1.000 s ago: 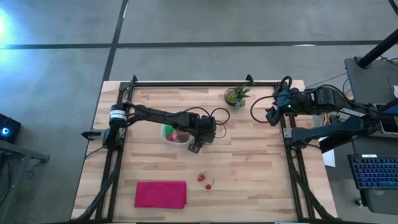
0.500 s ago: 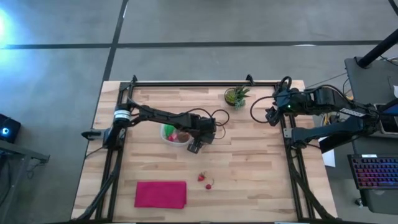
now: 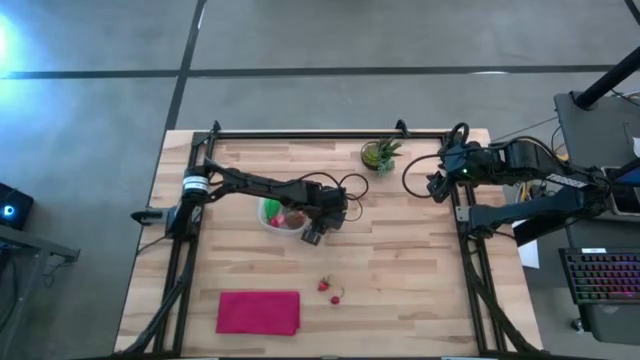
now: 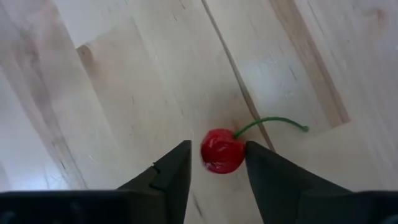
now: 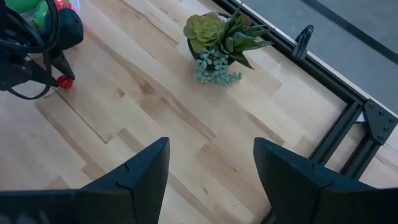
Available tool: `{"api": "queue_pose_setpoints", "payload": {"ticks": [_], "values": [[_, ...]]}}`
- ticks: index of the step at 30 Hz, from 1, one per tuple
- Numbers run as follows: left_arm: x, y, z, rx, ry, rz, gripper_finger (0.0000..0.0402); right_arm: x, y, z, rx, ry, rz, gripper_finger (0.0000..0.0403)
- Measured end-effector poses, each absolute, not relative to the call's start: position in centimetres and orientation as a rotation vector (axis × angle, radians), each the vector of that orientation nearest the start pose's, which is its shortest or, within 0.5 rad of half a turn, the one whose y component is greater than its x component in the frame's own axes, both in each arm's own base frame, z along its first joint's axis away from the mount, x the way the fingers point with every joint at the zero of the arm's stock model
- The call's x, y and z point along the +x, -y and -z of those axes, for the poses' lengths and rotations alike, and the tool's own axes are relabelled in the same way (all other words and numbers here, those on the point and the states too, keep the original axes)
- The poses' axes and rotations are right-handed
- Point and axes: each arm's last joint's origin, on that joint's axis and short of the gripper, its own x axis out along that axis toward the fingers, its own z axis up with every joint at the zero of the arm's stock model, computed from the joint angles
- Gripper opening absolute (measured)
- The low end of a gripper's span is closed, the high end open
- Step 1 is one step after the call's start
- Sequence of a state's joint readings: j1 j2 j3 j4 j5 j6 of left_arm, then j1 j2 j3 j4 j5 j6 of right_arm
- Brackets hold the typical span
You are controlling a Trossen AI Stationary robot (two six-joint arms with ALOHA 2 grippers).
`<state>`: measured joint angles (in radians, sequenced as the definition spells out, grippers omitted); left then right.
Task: Pick and placing Produce into tupperware
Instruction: Put the top red cherry into the transparent bin
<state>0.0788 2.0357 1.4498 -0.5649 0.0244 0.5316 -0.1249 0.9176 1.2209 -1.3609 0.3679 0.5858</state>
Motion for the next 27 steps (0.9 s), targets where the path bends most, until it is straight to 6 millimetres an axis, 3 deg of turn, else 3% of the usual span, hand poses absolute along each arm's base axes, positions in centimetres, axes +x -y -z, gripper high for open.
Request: {"api": "queue_pose_setpoints", "payload": {"ticks": [27], "values": [[41.34, -3.17, -16.29, 0.404, -1.144, 0.267, 0.0125, 11.99, 2.63, -36.14, 0.374, -0.880, 0.757, 0.0226]]}}
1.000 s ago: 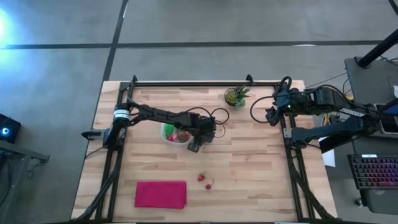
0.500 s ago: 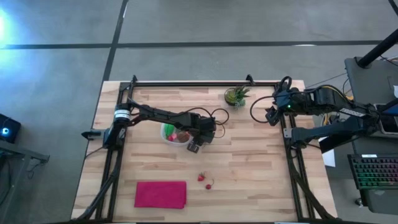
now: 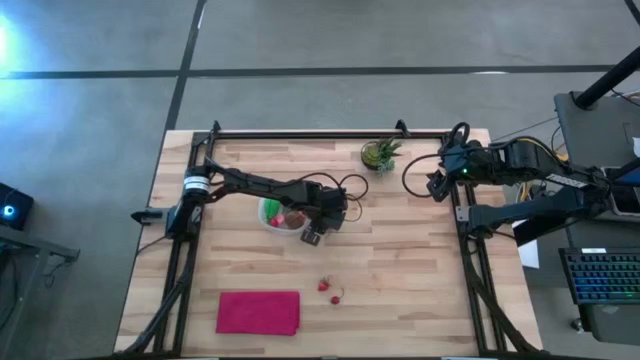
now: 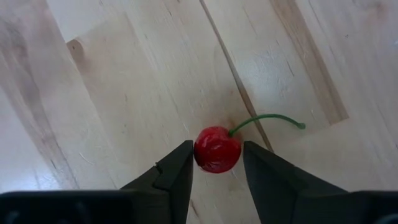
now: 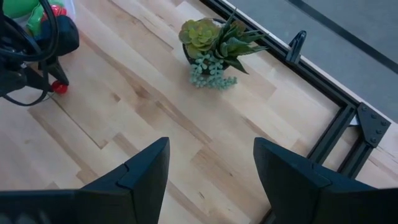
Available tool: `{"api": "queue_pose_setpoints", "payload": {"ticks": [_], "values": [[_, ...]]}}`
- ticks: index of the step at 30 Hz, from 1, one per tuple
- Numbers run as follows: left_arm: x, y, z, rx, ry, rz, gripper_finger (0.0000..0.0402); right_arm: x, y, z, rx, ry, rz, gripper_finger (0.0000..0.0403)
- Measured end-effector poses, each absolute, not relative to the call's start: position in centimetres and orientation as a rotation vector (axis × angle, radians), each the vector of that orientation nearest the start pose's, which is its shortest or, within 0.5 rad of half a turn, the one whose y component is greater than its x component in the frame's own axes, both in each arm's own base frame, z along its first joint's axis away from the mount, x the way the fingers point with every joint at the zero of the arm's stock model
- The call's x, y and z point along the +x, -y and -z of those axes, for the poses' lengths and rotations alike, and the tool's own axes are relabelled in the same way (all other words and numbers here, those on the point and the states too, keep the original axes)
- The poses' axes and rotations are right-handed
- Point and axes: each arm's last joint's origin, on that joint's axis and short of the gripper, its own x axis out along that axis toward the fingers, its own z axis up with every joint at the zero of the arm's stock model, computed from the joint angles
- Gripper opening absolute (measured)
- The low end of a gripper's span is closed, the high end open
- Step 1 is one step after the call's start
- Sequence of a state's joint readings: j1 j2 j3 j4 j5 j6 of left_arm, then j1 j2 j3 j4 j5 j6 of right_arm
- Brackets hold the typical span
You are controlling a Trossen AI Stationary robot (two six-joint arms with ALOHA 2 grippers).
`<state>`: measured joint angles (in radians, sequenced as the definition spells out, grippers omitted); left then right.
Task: Pick and placing Produce into tupperware
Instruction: Put the top red cherry into the transparent bin, then put the red strawberry into the transparent bin
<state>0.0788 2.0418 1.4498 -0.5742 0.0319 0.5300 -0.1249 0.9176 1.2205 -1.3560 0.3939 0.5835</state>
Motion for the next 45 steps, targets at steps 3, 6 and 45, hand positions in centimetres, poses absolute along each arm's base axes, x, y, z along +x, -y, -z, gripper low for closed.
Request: {"api": "queue_pose_setpoints", "payload": {"ticks": [3, 6, 45], "values": [[41.3, -3.2, -16.3, 0.404, -1.143, 0.267, 0.0112, 12.0, 2.6, -36.1, 0.375, -0.880, 0.758, 0.0226], [41.3, -3.2, -16.3, 0.403, -1.143, 0.267, 0.0091, 12.0, 2.6, -36.1, 0.375, -0.880, 0.758, 0.0226], [28.2, -3.3, -23.9, -0.438, -1.306, -0.594, 0.0212, 12.0, 2.6, -36.2, 0.356, -0.884, 0.747, 0.0226]]}}
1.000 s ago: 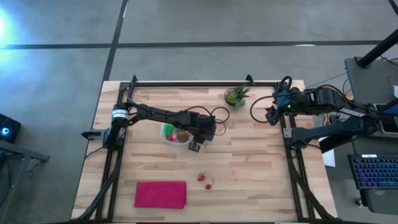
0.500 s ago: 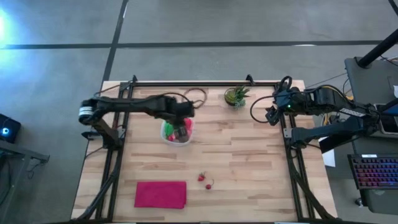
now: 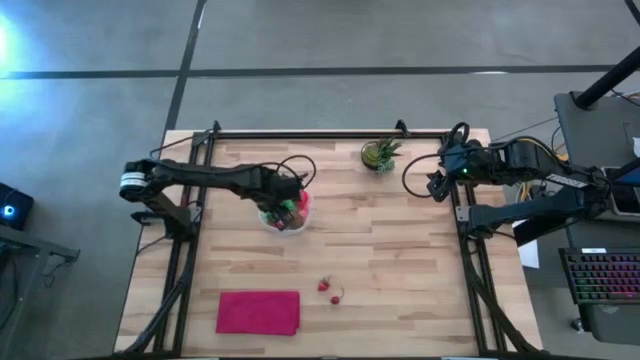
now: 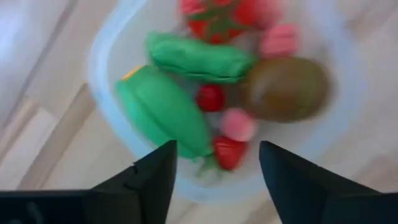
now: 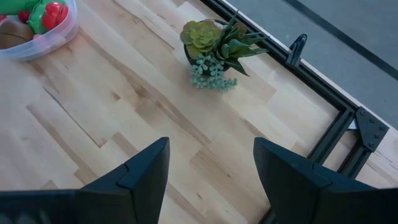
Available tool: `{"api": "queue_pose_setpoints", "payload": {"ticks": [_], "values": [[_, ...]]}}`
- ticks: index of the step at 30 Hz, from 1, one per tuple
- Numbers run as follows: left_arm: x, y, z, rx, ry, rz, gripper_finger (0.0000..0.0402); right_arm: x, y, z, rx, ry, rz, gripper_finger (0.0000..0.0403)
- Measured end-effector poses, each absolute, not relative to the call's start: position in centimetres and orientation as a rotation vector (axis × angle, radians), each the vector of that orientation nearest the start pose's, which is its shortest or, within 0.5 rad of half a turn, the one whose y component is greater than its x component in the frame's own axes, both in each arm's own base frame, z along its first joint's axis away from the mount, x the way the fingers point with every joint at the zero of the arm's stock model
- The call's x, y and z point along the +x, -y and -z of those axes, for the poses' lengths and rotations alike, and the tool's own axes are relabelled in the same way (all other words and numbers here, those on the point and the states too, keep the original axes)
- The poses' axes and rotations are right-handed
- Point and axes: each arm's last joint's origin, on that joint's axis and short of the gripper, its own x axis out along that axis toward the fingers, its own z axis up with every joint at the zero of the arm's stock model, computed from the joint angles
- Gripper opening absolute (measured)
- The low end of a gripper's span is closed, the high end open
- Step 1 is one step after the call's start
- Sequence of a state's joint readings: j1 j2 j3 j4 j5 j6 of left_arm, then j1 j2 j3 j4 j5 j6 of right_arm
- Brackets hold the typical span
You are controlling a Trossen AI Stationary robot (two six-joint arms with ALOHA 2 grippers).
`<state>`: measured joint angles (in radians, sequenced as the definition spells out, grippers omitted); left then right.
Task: Pick and placing Produce into tupperware
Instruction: Put the red strawberry into the transparent bin
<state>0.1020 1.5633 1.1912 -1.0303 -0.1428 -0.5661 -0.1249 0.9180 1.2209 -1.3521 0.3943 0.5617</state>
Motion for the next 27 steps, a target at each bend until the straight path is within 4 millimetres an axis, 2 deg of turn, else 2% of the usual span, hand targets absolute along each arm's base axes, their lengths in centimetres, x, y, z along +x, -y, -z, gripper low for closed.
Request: {"api": "queue_pose_setpoints", "payload": {"ticks": [2, 5, 7, 9, 11, 16, 21, 27], "values": [[28.7, -2.4, -25.3, -0.404, -1.284, -0.452, 0.0223, 12.0, 2.6, -36.2, 0.358, -0.884, 0.748, 0.0226], [29.4, 0.4, -28.1, -0.249, -1.182, -0.108, 0.0228, 12.0, 2.6, -36.2, 0.358, -0.884, 0.748, 0.0226], [29.6, 2.6, -28.9, -0.122, -1.112, 0.062, 0.0228, 12.0, 2.6, -36.2, 0.358, -0.884, 0.748, 0.0226], [29.9, 4.5, -29.1, -0.057, -1.052, 0.148, 0.0228, 12.0, 2.6, -36.1, 0.358, -0.884, 0.748, 0.0226], [30.3, 5.9, -28.6, -0.103, -1.035, 0.150, 0.0228, 12.0, 2.6, -36.2, 0.359, -0.884, 0.748, 0.0226], [32.0, 8.7, -26.9, -0.350, -1.014, 0.049, 0.0228, 12.0, 2.6, -36.2, 0.358, -0.885, 0.747, 0.0226], [32.8, 12.6, -26.3, -0.387, -0.932, -0.074, 0.0223, 12.0, 2.6, -36.1, 0.337, -0.898, 0.729, 0.0226], [33.7, 14.9, -25.1, -0.538, -0.939, -0.205, 0.0217, 12.0, 2.5, -36.1, 0.329, -0.915, 0.693, 0.0226]]}}
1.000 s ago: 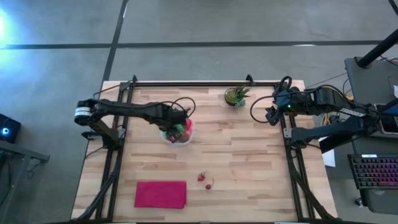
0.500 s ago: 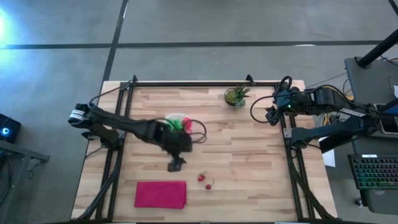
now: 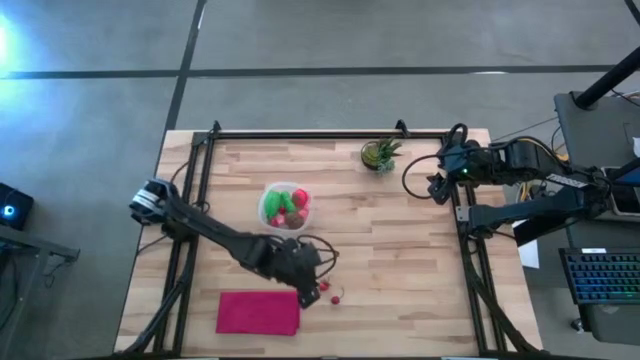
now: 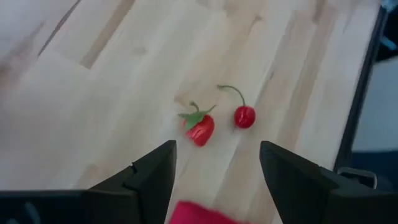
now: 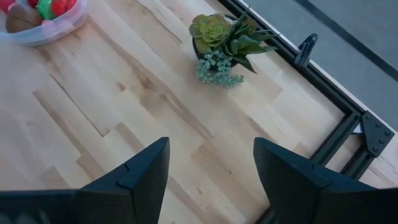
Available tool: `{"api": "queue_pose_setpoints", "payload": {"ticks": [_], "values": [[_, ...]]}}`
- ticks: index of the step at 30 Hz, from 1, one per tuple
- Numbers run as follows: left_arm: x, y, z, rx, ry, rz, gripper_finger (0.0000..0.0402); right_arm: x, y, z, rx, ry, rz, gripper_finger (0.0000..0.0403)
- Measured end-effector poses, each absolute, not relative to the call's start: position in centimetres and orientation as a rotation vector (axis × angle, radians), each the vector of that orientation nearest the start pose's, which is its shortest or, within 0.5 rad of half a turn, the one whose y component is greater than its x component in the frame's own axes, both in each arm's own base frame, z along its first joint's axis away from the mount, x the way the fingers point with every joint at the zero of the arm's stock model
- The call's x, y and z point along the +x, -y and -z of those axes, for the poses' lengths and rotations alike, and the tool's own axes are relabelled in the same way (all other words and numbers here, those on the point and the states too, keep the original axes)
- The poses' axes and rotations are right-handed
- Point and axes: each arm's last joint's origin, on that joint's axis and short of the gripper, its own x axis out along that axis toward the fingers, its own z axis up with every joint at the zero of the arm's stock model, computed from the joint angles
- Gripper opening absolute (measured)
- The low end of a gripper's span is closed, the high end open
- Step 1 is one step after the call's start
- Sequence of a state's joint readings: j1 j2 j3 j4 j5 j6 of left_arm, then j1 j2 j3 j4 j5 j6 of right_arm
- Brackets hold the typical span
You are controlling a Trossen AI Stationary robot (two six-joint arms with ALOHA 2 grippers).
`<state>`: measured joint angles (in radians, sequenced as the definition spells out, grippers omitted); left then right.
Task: Pick and placing Produce into tupperware
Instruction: Put the red strawberry into the transparent bin
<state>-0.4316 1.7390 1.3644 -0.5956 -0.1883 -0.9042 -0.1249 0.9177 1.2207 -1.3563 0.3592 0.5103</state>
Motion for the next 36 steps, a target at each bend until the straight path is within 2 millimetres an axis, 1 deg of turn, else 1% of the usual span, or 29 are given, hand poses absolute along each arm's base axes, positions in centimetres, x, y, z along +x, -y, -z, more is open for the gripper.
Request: {"api": "queue_pose_setpoints", "payload": {"ticks": [3, 7, 11, 13, 21, 23, 27, 30, 32, 36], "values": [[34.3, 15.8, -24.5, -0.568, -0.928, -0.243, 0.0216, 12.0, 2.5, -36.1, 0.313, -0.921, 0.685, 0.0226], [35.2, 17.1, -24.0, -0.533, -0.906, -0.264, 0.0216, 12.0, 2.5, -36.1, 0.298, -0.928, 0.677, 0.0226], [35.7, 18.1, -22.5, -0.497, -0.919, -0.293, 0.0216, 12.0, 2.5, -36.1, 0.293, -0.933, 0.675, 0.0226], [35.8, 18.6, -21.8, -0.508, -0.919, -0.320, 0.0216, 11.9, 2.5, -36.0, 0.291, -0.946, 0.677, 0.0226], [35.4, 19.9, -20.8, -0.445, -0.856, -0.392, 0.0216, 11.5, 2.5, -35.9, 0.302, -0.980, 0.694, 0.0226], [35.2, 20.5, -20.8, -0.435, -0.836, -0.388, 0.0216, 11.4, 2.5, -35.8, 0.289, -0.989, 0.687, 0.0226], [34.9, 21.5, -19.9, -0.424, -0.854, -0.382, 0.0216, 11.2, 2.4, -35.9, 0.233, -1.002, 0.653, 0.0226], [35.1, 21.8, -19.9, -0.496, -0.836, -0.407, 0.0216, 10.9, 2.4, -36.0, 0.148, -1.018, 0.601, 0.0226], [35.3, 22.0, -20.0, -0.514, -0.830, -0.412, 0.0216, 10.5, 2.3, -36.2, 0.107, -1.019, 0.576, 0.0226], [35.5, 21.6, -19.8, -0.520, -0.835, -0.427, 0.0216, 9.6, 2.2, -36.4, 0.085, -0.992, 0.558, 0.0226]]}}
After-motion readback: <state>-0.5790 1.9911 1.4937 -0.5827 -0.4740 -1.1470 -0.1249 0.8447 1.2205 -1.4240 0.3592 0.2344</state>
